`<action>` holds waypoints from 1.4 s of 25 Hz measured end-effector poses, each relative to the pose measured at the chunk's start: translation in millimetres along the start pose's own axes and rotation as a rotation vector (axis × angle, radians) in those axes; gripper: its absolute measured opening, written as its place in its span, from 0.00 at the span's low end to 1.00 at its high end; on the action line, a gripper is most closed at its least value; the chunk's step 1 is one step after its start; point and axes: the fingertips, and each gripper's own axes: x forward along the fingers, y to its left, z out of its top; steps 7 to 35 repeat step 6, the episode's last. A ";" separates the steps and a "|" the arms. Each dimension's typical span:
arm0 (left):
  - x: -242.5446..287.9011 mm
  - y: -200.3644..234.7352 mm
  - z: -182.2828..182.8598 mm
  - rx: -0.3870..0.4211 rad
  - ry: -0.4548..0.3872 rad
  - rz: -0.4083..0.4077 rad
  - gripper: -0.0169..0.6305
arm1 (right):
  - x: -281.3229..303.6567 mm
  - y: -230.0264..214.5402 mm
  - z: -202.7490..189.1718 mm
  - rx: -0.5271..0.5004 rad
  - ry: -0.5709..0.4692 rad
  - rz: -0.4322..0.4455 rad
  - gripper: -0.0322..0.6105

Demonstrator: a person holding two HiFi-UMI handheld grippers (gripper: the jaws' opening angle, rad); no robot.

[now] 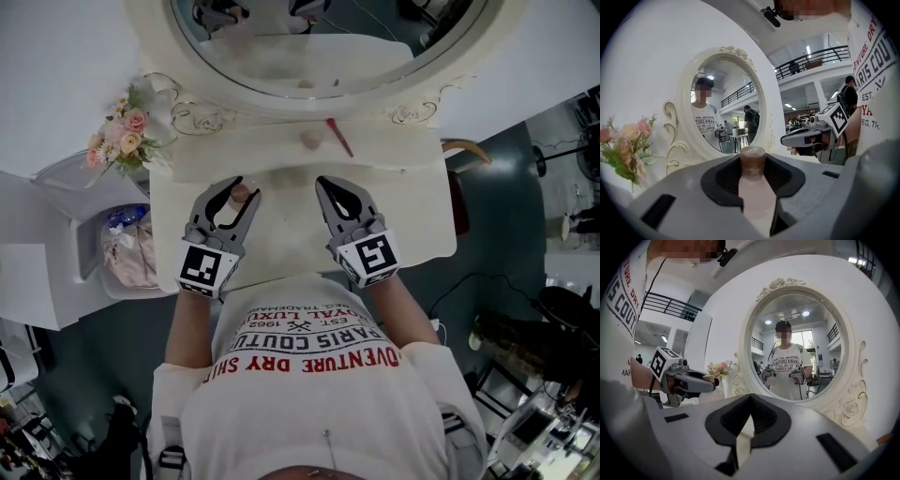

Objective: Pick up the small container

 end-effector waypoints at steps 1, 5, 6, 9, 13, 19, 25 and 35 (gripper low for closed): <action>-0.4 -0.2 0.0 0.000 -0.002 0.001 0.25 | -0.2 1.1 -0.5 -0.003 0.002 0.002 0.05; -1.5 -1.7 -1.0 0.001 -0.005 0.003 0.25 | -2.0 2.7 -2.4 -0.008 0.010 0.003 0.05; -1.8 -2.0 -2.0 0.003 -0.003 0.003 0.25 | -2.6 2.9 -3.0 -0.009 0.013 0.003 0.05; -1.8 -2.0 -2.0 0.003 -0.003 0.003 0.25 | -2.6 2.9 -3.0 -0.009 0.013 0.003 0.05; -1.8 -2.0 -2.0 0.003 -0.003 0.003 0.25 | -2.6 2.9 -3.0 -0.009 0.013 0.003 0.05; -1.8 -2.0 -2.0 0.003 -0.003 0.003 0.25 | -2.6 2.9 -3.0 -0.009 0.013 0.003 0.05; -1.8 -2.0 -2.0 0.003 -0.003 0.003 0.25 | -2.6 2.9 -3.0 -0.009 0.013 0.003 0.05; -1.8 -2.0 -2.0 0.003 -0.003 0.003 0.25 | -2.6 2.9 -3.0 -0.009 0.013 0.003 0.05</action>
